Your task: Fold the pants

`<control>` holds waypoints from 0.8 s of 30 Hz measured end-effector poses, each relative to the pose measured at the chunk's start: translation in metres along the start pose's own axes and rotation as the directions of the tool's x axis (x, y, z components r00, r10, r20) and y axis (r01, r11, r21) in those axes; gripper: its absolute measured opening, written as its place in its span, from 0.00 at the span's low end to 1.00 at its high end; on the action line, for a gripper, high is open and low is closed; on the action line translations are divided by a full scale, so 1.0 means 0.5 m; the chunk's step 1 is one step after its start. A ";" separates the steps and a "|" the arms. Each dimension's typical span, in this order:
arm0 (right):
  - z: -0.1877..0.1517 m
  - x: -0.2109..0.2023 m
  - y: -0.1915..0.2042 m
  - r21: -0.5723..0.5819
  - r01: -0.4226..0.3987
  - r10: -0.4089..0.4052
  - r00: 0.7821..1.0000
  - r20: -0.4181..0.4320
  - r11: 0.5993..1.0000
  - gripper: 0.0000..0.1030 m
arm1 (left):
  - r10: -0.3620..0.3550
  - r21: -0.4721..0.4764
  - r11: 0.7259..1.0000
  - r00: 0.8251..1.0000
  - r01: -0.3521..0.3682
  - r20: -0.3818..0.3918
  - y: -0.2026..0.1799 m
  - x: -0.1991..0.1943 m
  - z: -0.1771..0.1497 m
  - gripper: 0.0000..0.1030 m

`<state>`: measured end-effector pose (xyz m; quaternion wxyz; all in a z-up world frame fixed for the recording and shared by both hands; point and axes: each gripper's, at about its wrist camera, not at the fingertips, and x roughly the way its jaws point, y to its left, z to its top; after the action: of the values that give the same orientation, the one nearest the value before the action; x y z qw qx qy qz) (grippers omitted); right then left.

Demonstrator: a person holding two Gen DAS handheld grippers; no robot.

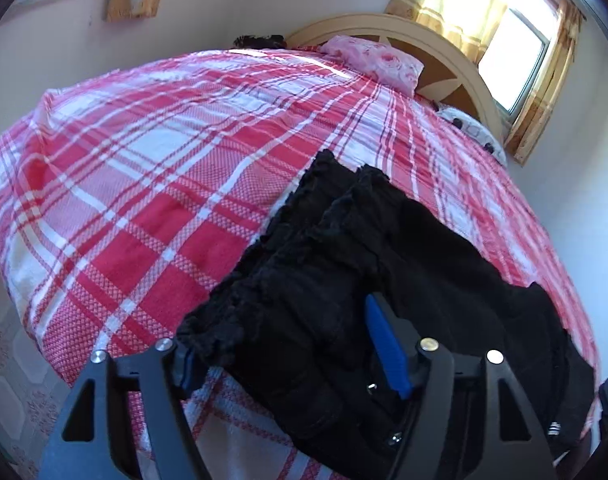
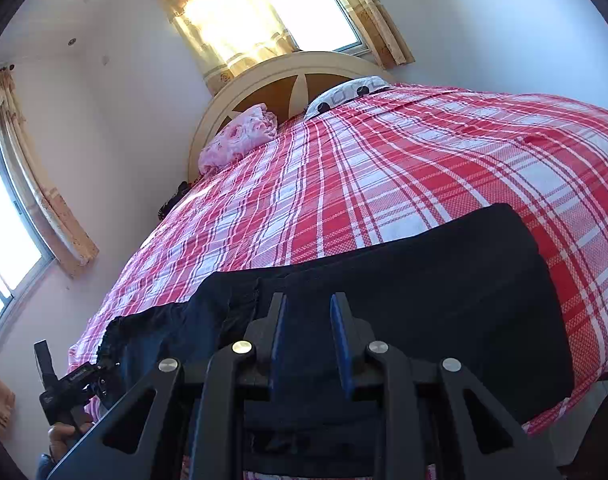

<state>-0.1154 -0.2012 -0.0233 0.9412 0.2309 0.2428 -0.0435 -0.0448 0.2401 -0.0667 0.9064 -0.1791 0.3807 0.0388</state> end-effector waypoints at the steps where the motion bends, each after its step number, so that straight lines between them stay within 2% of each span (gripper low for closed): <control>1: -0.001 -0.001 -0.001 0.001 -0.003 0.003 1.000 -0.002 1.000 0.24 | 0.004 0.009 1.000 1.000 -0.004 0.003 -0.003 0.000 0.002 0.58; 2: -0.002 -0.002 -0.002 0.001 -0.004 0.004 1.000 -0.003 1.000 0.24 | -0.002 0.017 1.000 1.000 0.002 0.007 -0.006 -0.001 0.003 0.43; 4: -0.004 -0.006 -0.004 0.002 -0.006 0.006 1.000 -0.002 1.000 0.24 | -0.040 0.035 0.999 0.998 0.039 0.039 -0.012 -0.020 0.008 0.24; 5: -0.005 -0.011 -0.007 0.006 -0.006 0.006 1.000 0.003 1.000 0.24 | -0.061 0.048 0.997 0.997 0.058 0.049 -0.017 -0.031 0.012 0.22; 9: -0.004 -0.027 -0.019 0.024 -0.001 0.001 1.000 0.022 1.000 0.24 | -0.080 0.083 0.994 0.994 0.074 0.079 -0.041 -0.063 0.025 0.19; 13: -0.004 -0.042 -0.030 0.043 -0.004 0.002 0.999 0.039 0.999 0.24 | -0.144 0.084 0.987 0.985 0.137 0.091 -0.069 -0.087 0.041 0.18; 16: -0.005 -0.051 -0.036 0.045 -0.005 0.003 0.999 0.046 0.999 0.24 | -0.197 0.138 0.974 0.973 0.179 0.123 -0.116 -0.117 0.056 0.18; 22: -0.014 -0.049 -0.057 0.081 -0.021 0.018 0.999 0.037 0.996 0.24 | -0.298 0.282 0.926 0.946 0.253 0.131 -0.247 -0.147 0.073 0.17; 24: -0.014 -0.047 -0.061 0.094 -0.033 0.030 0.999 0.031 0.995 0.24 | -0.353 0.326 0.897 0.928 0.298 0.122 -0.296 -0.158 0.066 0.17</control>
<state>-0.1453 -0.2259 -0.0303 0.9333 0.2782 0.2230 -0.0433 -0.0479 0.1187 0.0541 0.9469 -0.0960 0.2639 -0.1567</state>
